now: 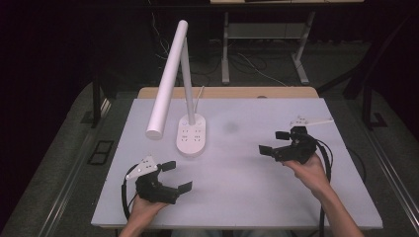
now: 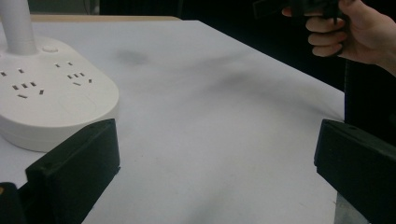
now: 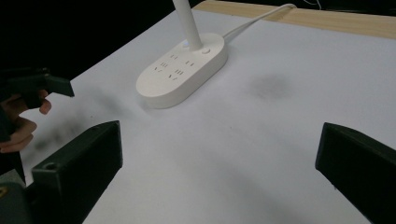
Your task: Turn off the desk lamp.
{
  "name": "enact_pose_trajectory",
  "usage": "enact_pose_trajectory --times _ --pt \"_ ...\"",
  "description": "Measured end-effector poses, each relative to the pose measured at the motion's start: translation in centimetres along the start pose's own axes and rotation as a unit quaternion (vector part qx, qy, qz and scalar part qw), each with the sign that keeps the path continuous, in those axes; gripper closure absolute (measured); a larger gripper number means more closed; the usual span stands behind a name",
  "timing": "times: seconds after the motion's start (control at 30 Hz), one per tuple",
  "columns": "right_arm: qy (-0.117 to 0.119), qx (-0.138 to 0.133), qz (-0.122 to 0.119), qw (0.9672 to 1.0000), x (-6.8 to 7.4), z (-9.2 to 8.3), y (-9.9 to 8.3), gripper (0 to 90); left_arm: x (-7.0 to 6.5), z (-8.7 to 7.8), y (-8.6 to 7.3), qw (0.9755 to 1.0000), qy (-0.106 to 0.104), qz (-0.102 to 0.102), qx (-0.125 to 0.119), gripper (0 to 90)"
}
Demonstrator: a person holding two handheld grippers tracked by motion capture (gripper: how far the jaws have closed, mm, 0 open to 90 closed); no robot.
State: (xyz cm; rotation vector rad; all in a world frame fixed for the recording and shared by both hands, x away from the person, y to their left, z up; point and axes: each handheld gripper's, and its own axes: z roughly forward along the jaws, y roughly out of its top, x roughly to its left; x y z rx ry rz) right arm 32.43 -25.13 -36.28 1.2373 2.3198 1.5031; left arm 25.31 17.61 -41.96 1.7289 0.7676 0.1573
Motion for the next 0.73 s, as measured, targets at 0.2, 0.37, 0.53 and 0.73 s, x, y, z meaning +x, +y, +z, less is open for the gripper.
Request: enact_pose_trajectory --times 0.2,0.37,0.53,0.73 --pt "-0.013 0.002 0.005 0.9999 -0.1 -1.4 -2.3 0.6 0.0 -0.1 0.0 1.0 0.002 0.003 0.001 0.0" --pt "-0.026 0.002 0.011 0.9996 -0.2 -2.5 -4.5 0.6 0.0 -0.1 0.0 1.0 0.003 0.004 0.002 0.0" --pt "-0.034 -0.008 0.026 0.9991 0.0 -3.3 -6.7 0.6 0.0 -0.1 0.0 1.0 0.003 0.004 0.002 0.0" --pt "-0.043 -0.003 0.026 0.9987 0.3 -3.9 -8.5 0.6 0.0 0.0 0.0 1.0 0.003 0.003 0.004 0.0"
